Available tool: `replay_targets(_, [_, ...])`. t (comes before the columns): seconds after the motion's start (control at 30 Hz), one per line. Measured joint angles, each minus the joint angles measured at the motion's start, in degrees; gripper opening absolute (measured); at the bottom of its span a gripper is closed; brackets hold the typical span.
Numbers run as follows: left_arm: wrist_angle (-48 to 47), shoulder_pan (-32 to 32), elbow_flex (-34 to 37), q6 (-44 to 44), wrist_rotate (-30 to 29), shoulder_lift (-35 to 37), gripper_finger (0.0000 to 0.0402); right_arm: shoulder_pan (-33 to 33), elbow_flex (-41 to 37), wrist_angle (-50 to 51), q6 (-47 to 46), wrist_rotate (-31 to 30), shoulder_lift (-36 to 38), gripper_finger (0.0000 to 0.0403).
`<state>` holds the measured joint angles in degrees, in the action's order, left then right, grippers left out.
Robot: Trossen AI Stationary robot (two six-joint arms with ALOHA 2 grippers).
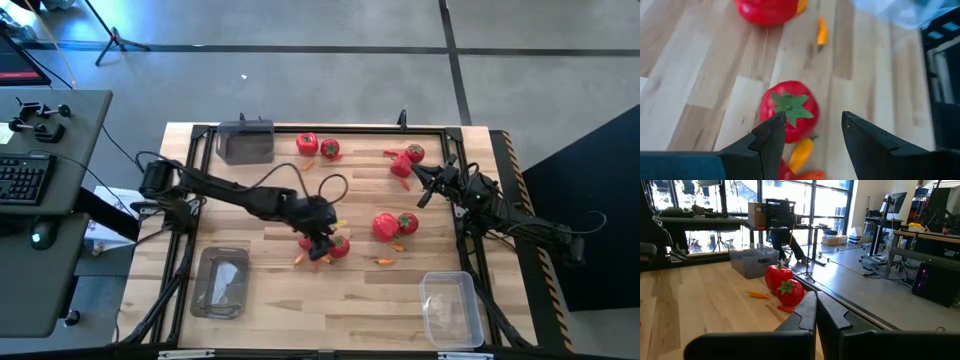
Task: Sort produce into baskets
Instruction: Put the red tomato into the top black bin
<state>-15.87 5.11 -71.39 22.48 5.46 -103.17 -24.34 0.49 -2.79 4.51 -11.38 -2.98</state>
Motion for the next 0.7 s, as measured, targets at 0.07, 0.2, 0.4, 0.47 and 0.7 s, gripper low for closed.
replay_targets(0.07, [-0.9, -0.5, -1.6, 1.0, 0.0, -2.0, 0.0181, 0.0, 0.0, 0.0, 0.0, 0.0, 0.0, 0.0000])
replay_targets(0.2, [-2.9, -2.4, -3.8, 3.4, 0.5, -4.8, 0.0181, 0.0, 0.0, 0.0, 0.0, 0.0, 0.0, 0.0000])
replay_targets(0.4, [-3.5, -4.6, -4.1, 5.8, 3.0, -6.2, 0.0181, 0.0, 0.0, 0.0, 0.0, 0.0, 0.0, 0.0000])
replay_targets(0.47, [-3.5, -5.0, -4.1, 5.8, 3.5, -6.7, 0.0181, 0.0, 0.0, 0.0, 0.0, 0.0, 0.0, 0.0000])
replay_targets(0.7, [-4.0, -5.3, -4.1, 5.9, 6.4, -7.6, 0.0181, 0.0, 0.0, 0.0, 0.0, 0.0, 0.0, 0.0000])
